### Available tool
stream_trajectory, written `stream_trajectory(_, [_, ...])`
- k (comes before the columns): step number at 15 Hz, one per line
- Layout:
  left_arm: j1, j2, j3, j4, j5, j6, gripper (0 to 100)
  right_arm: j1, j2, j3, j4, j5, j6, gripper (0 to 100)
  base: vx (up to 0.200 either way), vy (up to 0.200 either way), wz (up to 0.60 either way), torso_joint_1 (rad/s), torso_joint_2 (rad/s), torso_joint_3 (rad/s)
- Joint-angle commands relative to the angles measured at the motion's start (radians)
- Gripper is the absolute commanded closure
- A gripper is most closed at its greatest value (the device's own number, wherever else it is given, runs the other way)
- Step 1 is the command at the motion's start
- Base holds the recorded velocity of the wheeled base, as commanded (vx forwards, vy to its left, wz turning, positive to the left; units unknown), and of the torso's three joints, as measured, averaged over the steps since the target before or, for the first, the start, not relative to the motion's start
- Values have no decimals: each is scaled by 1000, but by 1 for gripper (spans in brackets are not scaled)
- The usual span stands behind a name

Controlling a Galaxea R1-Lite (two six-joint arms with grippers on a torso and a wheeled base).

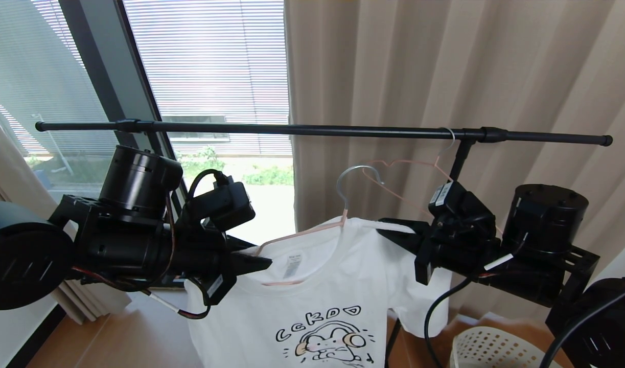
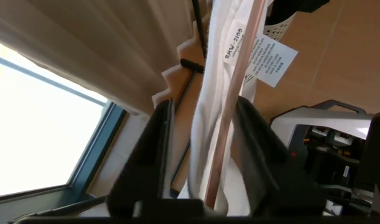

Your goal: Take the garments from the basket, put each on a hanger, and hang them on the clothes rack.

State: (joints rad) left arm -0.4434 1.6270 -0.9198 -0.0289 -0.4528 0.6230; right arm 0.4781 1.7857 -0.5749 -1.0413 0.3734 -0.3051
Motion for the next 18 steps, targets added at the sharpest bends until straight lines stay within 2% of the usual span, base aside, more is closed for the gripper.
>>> stream_trajectory(1, [0, -4, 4, 0, -1, 0, 100, 1, 1, -2, 0, 1, 0, 100, 0, 0, 0, 0, 0, 0])
stream_trajectory(12, [0, -30, 15, -2, -1, 3, 100, 1, 1, -14, 3, -5, 0, 100, 0, 0, 0, 0, 0, 0])
stream_trajectory(13, [0, -36, 15, -2, -1, 3, 100, -1, 0, -13, 3, -5, 0, 0, 0, 0, 0, 0, 0, 0])
stream_trajectory(18, [3, -49, 15, -6, 0, 0, 100, -30, -11, -6, 9, -2, -3, 0, 0, 0, 0, 0, 0, 0])
